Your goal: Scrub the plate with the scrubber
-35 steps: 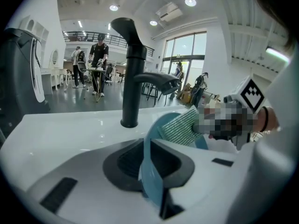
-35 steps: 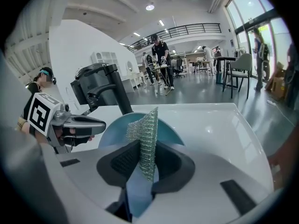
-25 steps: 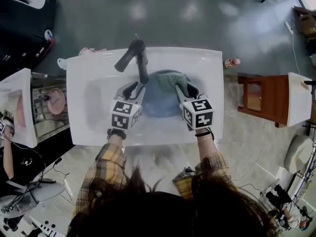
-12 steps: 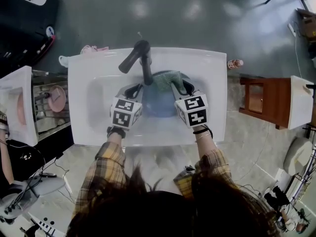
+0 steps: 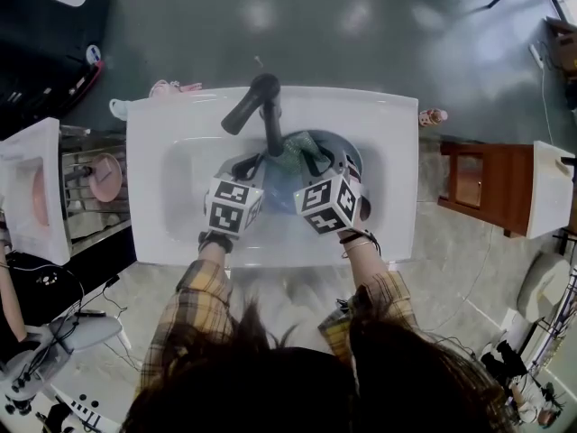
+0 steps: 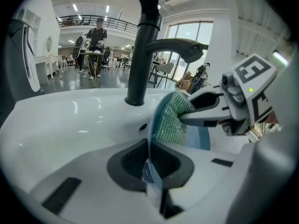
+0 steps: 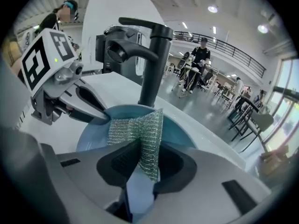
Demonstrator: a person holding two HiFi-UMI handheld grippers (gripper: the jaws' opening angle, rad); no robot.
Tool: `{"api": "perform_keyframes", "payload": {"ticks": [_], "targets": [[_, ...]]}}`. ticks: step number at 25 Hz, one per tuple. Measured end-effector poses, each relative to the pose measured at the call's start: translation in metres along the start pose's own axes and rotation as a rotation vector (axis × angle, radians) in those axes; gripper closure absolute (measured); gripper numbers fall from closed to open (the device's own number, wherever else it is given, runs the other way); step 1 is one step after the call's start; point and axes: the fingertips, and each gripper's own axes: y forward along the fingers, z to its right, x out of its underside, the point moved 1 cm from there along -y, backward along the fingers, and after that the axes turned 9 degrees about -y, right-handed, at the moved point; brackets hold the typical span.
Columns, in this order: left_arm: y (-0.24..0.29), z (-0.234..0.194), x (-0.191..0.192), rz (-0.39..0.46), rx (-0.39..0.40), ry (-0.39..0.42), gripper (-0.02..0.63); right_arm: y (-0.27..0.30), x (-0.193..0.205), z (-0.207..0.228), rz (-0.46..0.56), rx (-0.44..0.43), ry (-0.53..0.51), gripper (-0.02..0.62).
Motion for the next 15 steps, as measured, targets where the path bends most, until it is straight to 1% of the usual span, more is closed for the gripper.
{"api": "perform_keyframes", "payload": {"ticks": [3, 5, 8, 15], "targets": [[0.0, 0.0, 0.001, -0.001, 0.0, -0.008, 0.58, 0.001, 0.0, -0.006, -0.024, 0.007, -0.047, 0.497], [-0.001, 0.001, 0.002, -0.003, -0.003, -0.01, 0.58, 0.001, 0.002, -0.009, -0.04, 0.001, -0.046, 0.497], [-0.001, 0.002, 0.003, -0.008, -0.005, -0.013, 0.58, 0.0, 0.005, -0.013, -0.052, -0.013, -0.017, 0.499], [0.001, 0.002, 0.009, -0.018, 0.0, -0.03, 0.58, -0.002, 0.016, -0.021, -0.048, -0.06, 0.086, 0.495]]}}
